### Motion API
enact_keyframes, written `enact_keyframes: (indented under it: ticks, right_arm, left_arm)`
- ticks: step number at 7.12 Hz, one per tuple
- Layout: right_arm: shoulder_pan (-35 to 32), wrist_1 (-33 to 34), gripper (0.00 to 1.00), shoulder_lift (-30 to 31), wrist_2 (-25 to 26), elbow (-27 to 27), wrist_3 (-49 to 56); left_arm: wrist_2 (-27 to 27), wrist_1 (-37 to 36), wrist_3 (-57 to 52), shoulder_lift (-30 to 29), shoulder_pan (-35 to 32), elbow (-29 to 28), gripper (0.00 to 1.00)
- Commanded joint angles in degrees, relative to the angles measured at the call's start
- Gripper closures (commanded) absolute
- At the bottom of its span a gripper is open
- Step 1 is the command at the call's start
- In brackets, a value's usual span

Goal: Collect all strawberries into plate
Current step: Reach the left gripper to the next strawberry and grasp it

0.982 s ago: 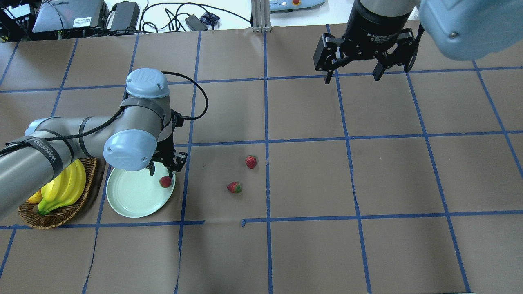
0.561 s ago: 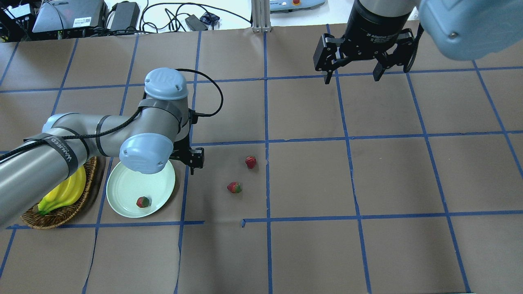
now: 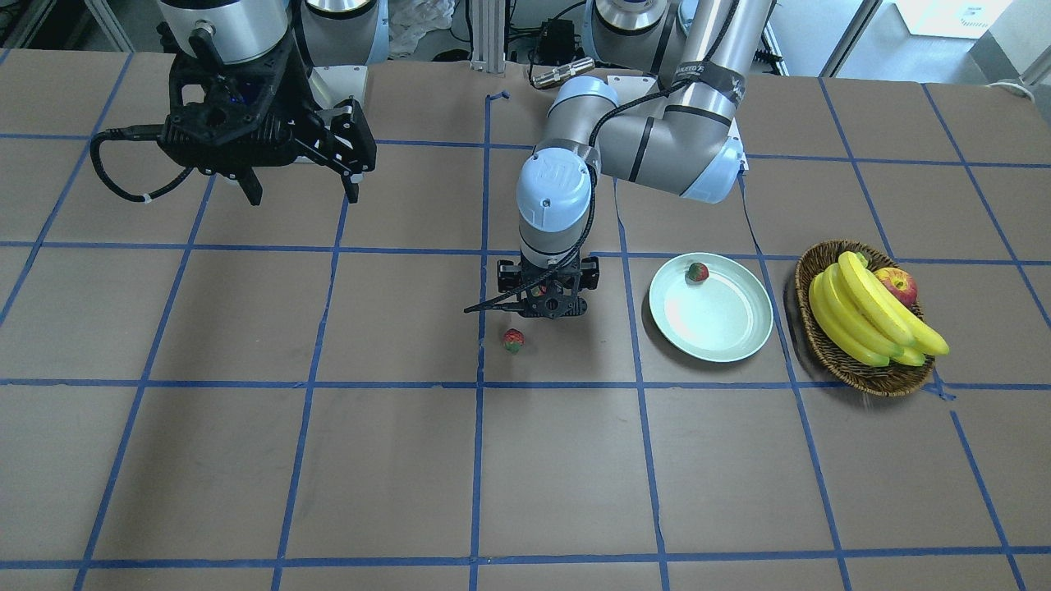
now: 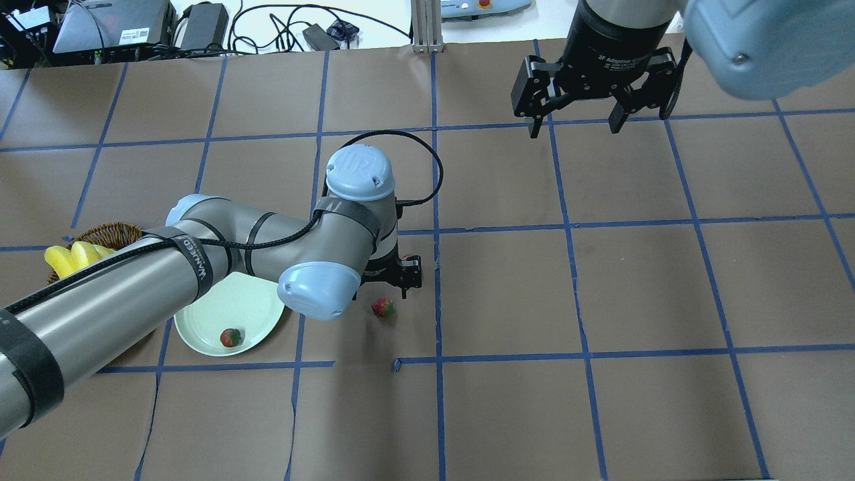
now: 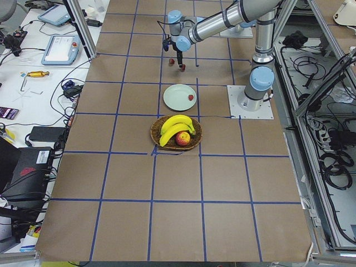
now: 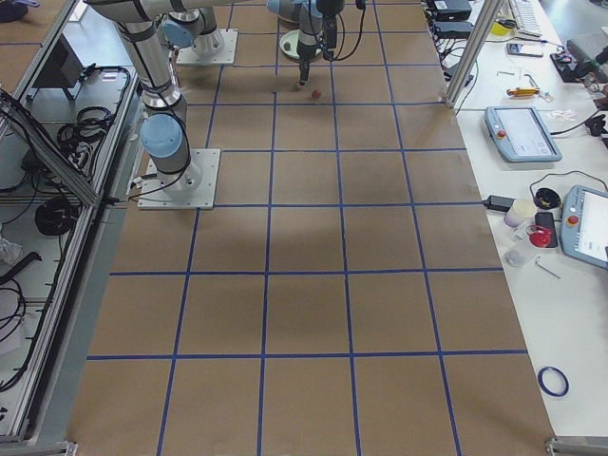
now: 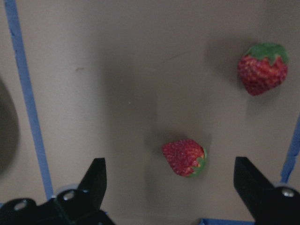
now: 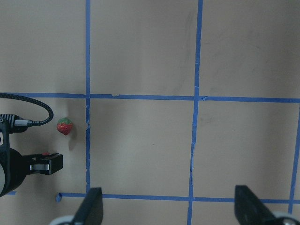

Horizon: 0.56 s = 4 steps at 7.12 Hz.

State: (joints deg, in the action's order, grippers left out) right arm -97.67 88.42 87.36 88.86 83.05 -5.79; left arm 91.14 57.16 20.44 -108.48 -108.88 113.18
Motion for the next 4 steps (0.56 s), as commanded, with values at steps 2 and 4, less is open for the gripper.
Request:
enact_keyframes:
  ticks: [2,4]
  right_arm:
    - [0.03,0.00,0.00,-0.17,0.00,0.00,0.08]
    - [0.03,0.00,0.00,-0.09,0.00,0.00,0.08]
  left_arm:
    - [0.27,-2.75,0.21,-1.90,-0.10,1.16,0.42]
    - [0.53,-2.67,-0.57,-1.56,-0.10,0.82,0.90]
